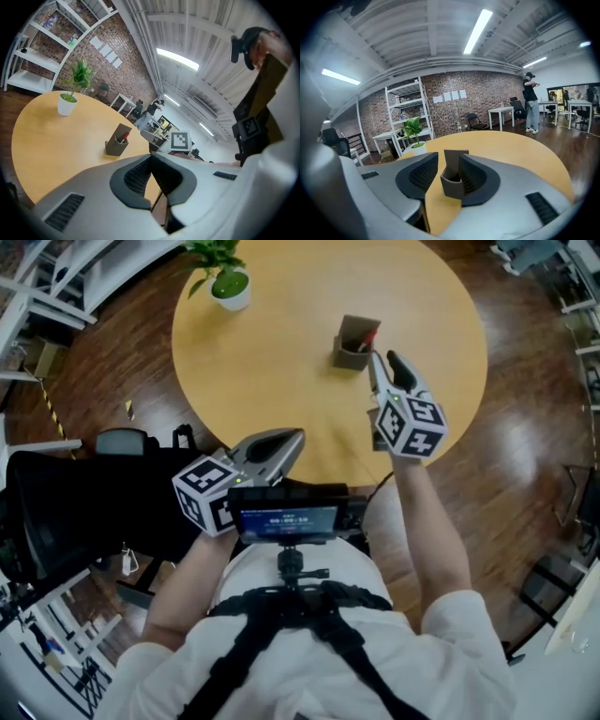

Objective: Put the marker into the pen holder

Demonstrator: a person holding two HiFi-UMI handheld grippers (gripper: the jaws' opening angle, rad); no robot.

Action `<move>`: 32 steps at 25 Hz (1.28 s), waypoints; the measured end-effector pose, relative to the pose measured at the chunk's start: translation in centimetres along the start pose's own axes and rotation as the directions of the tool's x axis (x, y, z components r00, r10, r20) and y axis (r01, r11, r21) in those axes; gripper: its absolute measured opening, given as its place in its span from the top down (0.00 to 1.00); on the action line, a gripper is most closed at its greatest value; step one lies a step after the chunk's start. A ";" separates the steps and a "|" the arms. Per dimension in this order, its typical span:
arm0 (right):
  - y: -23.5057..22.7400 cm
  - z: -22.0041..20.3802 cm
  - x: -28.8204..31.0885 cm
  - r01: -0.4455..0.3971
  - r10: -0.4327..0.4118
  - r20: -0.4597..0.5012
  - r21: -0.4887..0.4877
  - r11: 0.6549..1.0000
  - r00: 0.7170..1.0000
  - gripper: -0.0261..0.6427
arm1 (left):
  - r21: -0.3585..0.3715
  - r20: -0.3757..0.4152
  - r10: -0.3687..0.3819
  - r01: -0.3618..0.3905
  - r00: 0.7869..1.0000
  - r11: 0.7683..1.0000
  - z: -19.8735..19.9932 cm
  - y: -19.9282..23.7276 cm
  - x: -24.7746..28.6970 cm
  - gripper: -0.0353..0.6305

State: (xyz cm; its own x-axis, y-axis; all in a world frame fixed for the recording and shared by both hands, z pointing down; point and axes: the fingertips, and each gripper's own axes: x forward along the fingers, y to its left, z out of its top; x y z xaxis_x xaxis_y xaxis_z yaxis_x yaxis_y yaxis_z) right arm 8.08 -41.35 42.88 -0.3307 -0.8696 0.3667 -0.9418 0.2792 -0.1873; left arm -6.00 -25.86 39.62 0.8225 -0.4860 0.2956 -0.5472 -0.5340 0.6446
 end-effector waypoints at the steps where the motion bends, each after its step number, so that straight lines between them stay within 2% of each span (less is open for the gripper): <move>1: 0.3 -0.3 -1.0 0.000 0.000 -0.007 -0.001 1.000 1.000 0.77 | 0.003 0.000 -0.007 0.007 1.000 1.000 0.0 -0.1 -0.1 0.96; 9: 1.4 -1.9 -7.7 0.033 -0.031 -0.058 0.038 0.999 0.998 0.77 | 0.026 -0.015 -0.039 0.040 0.999 0.999 0.0 -0.7 -0.8 0.96; 18: 3.2 -3.3 -13.5 0.046 -0.036 -0.075 0.143 0.989 0.997 0.77 | 0.061 -0.037 -0.080 0.082 0.996 0.995 0.0 -2.1 -1.1 0.96; 26: 4.7 -4.9 -15.8 0.067 -0.053 -0.084 0.176 0.982 0.995 0.80 | 0.072 -0.049 -0.115 0.118 0.992 0.990 -0.1 -2.1 -1.9 0.96; 32: 4.9 -5.8 -17.4 0.122 -0.106 -0.091 0.200 0.972 0.990 0.80 | 0.068 -0.064 -0.144 0.148 0.987 0.987 -0.3 -1.9 -2.8 0.96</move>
State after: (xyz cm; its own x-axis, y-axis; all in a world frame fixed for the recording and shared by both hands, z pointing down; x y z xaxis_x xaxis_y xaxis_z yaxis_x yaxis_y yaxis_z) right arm 8.86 -22.50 40.83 -0.2334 -0.8535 0.4659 -0.9439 0.0838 -0.3194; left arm -7.16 -23.24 37.79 0.9010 -0.3588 0.2439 -0.4283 -0.6461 0.6317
